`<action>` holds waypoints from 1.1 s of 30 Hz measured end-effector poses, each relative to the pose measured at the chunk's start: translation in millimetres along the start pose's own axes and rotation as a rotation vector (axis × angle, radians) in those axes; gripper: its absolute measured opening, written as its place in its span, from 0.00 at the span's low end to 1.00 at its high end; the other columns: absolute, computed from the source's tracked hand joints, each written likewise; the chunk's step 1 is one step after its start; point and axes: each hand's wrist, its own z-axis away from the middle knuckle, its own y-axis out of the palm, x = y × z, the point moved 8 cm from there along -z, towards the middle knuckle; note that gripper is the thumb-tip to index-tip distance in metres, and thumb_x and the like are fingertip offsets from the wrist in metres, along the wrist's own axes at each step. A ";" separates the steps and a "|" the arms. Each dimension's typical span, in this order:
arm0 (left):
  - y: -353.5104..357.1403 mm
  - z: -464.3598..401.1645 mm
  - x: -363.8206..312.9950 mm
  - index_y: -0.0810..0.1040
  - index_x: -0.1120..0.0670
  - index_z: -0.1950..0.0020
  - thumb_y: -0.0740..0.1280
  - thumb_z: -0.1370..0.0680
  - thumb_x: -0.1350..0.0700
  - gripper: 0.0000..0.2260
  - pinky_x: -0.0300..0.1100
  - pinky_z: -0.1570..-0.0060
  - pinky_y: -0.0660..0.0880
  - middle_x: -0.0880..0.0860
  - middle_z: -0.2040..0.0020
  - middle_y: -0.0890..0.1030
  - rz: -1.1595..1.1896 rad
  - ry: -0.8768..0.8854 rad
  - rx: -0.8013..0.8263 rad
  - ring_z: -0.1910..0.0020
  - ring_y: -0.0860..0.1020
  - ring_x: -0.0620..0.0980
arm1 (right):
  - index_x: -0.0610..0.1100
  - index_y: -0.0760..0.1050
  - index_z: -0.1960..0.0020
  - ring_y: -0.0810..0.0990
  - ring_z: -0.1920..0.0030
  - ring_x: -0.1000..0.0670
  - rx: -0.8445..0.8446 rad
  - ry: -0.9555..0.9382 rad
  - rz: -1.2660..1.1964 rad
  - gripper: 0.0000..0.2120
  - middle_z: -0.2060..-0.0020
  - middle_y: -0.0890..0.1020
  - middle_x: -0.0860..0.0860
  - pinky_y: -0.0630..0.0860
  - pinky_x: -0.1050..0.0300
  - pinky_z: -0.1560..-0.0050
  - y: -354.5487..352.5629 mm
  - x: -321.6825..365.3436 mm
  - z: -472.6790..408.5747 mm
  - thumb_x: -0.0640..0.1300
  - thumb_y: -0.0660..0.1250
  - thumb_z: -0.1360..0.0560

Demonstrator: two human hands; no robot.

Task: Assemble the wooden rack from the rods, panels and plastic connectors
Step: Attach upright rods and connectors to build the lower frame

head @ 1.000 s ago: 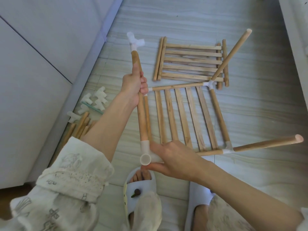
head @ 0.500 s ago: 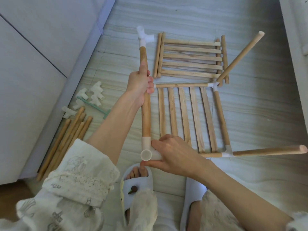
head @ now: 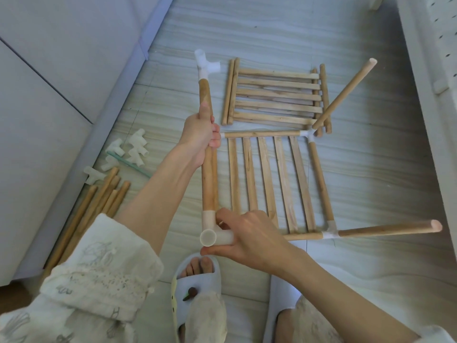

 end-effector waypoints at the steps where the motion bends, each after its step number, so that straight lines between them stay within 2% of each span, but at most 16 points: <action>1: -1.1 0.0 0.3 0.64 0.55 0.62 0.51 0.17 0.47 0.17 0.34 0.82 0.57 0.49 0.72 0.63 -0.012 0.004 -0.004 0.82 0.59 0.42 | 0.42 0.74 0.52 0.66 0.75 0.53 0.009 -0.003 0.008 0.26 0.69 0.80 0.51 0.56 0.66 0.73 1.3 0.8 -1.0 0.65 0.66 0.34; 3: -6.0 -0.1 -0.3 0.64 0.55 0.62 0.51 0.17 0.47 0.17 0.34 0.82 0.58 0.49 0.72 0.63 -0.039 0.013 -0.019 0.82 0.59 0.42 | 0.43 0.73 0.51 0.69 0.74 0.51 0.024 -0.018 0.021 0.26 0.67 0.81 0.51 0.59 0.61 0.73 3.1 4.5 -4.5 0.66 0.66 0.33; 5: -11.4 -0.9 -2.5 0.65 0.54 0.61 0.50 0.17 0.47 0.17 0.33 0.82 0.59 0.49 0.71 0.64 -0.079 0.013 -0.024 0.80 0.60 0.43 | 0.44 0.73 0.46 0.76 0.67 0.47 0.058 0.002 -0.001 0.26 0.60 0.83 0.50 0.65 0.57 0.67 6.2 6.3 -7.8 0.64 0.67 0.31; 6: -14.1 -1.4 -3.7 0.65 0.54 0.60 0.50 0.17 0.47 0.16 0.33 0.81 0.61 0.49 0.71 0.65 -0.099 0.007 -0.019 0.79 0.61 0.43 | 0.44 0.72 0.44 0.78 0.64 0.47 0.067 0.017 -0.049 0.25 0.58 0.82 0.50 0.66 0.59 0.66 8.8 7.1 -8.3 0.62 0.68 0.30; 8: -18.9 -0.1 -4.5 0.68 0.54 0.57 0.51 0.17 0.47 0.16 0.34 0.78 0.65 0.50 0.69 0.68 -0.116 -0.020 0.014 0.75 0.65 0.44 | 0.44 0.72 0.44 0.77 0.63 0.49 0.071 0.061 -0.170 0.23 0.60 0.80 0.53 0.63 0.66 0.68 14.8 9.4 -7.5 0.59 0.69 0.30; 11: -19.6 9.4 -3.3 0.74 0.55 0.49 0.55 0.18 0.49 0.12 0.37 0.72 0.70 0.50 0.66 0.72 -0.139 -0.042 0.116 0.72 0.70 0.46 | 0.45 0.73 0.45 0.73 0.63 0.54 0.063 0.163 -0.350 0.19 0.64 0.73 0.60 0.66 0.67 0.65 21.1 4.3 -6.9 0.56 0.70 0.29; 13: -16.7 21.3 1.4 0.74 0.55 0.50 0.58 0.19 0.51 0.10 0.39 0.69 0.71 0.50 0.67 0.72 -0.223 -0.054 0.211 0.71 0.71 0.46 | 0.44 0.73 0.43 0.77 0.59 0.53 0.043 0.230 -0.466 0.17 0.60 0.78 0.56 0.73 0.61 0.58 19.0 -1.3 -12.5 0.52 0.70 0.27; 15: -14.8 32.7 7.1 0.72 0.55 0.55 0.60 0.19 0.54 0.07 0.38 0.70 0.70 0.50 0.68 0.71 -0.291 -0.060 0.293 0.71 0.70 0.46 | 0.43 0.73 0.40 0.80 0.51 0.50 0.021 0.274 -0.553 0.16 0.52 0.82 0.47 0.76 0.53 0.48 17.9 -5.6 -19.2 0.49 0.68 0.25; 17: -20.4 35.9 8.7 0.69 0.54 0.56 0.60 0.19 0.56 0.06 0.36 0.72 0.69 0.49 0.69 0.69 -0.305 -0.037 0.293 0.72 0.68 0.46 | 0.42 0.72 0.39 0.80 0.46 0.52 0.028 0.274 -0.611 0.15 0.47 0.82 0.46 0.76 0.54 0.43 21.0 -4.4 -22.5 0.45 0.66 0.24; 19: -30.4 33.0 6.0 0.68 0.55 0.55 0.59 0.19 0.57 0.05 0.34 0.74 0.67 0.49 0.69 0.67 -0.299 0.003 0.238 0.74 0.66 0.45 | 0.43 0.70 0.36 0.76 0.42 0.56 0.084 0.236 -0.605 0.15 0.41 0.79 0.49 0.74 0.61 0.41 26.4 0.2 -21.4 0.43 0.63 0.22; 22: -39.8 26.9 -2.8 0.67 0.55 0.55 0.58 0.18 0.56 0.06 0.34 0.74 0.65 0.49 0.68 0.66 -0.391 0.083 0.161 0.74 0.64 0.44 | 0.46 0.64 0.30 0.73 0.37 0.55 0.132 0.226 -0.522 0.19 0.34 0.72 0.51 0.72 0.63 0.39 26.4 -6.2 -16.3 0.43 0.60 0.20; 27: -49.0 21.4 -18.4 0.67 0.55 0.50 0.57 0.19 0.54 0.05 0.38 0.69 0.67 0.51 0.63 0.68 -0.681 0.116 0.149 0.70 0.67 0.46 | 0.47 0.62 0.29 0.76 0.41 0.51 0.098 0.344 -0.349 0.19 0.35 0.74 0.48 0.72 0.59 0.41 1.4 -53.0 -15.3 0.45 0.58 0.19; 29: -46.8 20.4 -30.5 0.66 0.54 0.42 0.58 0.19 0.53 0.07 0.39 0.64 0.70 0.52 0.57 0.72 -0.909 0.130 0.148 0.64 0.72 0.48 | 0.46 0.61 0.28 0.75 0.40 0.49 0.118 0.380 -0.260 0.20 0.35 0.74 0.47 0.71 0.58 0.41 -14.8 -74.2 -20.7 0.46 0.57 0.19; 30: -43.9 18.1 -39.4 0.65 0.53 0.37 0.58 0.19 0.54 0.12 0.41 0.57 0.71 0.54 0.50 0.73 -1.049 0.175 0.120 0.57 0.74 0.50 | 0.46 0.60 0.28 0.76 0.40 0.48 0.127 0.405 -0.229 0.20 0.35 0.74 0.47 0.71 0.57 0.41 -24.2 -85.7 -25.0 0.46 0.56 0.19; 32: -29.3 16.2 -62.1 0.61 0.56 0.29 0.59 0.20 0.54 0.20 0.48 0.41 0.69 0.59 0.37 0.68 -1.295 0.337 0.002 0.41 0.70 0.58 | 0.44 0.60 0.28 0.76 0.40 0.46 0.124 0.456 -0.181 0.20 0.35 0.74 0.45 0.70 0.56 0.42 -44.4 -109.9 -35.9 0.46 0.56 0.19; 33: -15.8 18.7 -72.3 0.61 0.57 0.29 0.59 0.20 0.55 0.20 0.51 0.38 0.67 0.61 0.36 0.66 -1.375 0.435 -0.047 0.37 0.67 0.60 | 0.44 0.60 0.28 0.76 0.40 0.45 0.112 0.479 -0.153 0.20 0.36 0.74 0.44 0.70 0.55 0.42 -54.9 -122.5 -42.1 0.46 0.56 0.19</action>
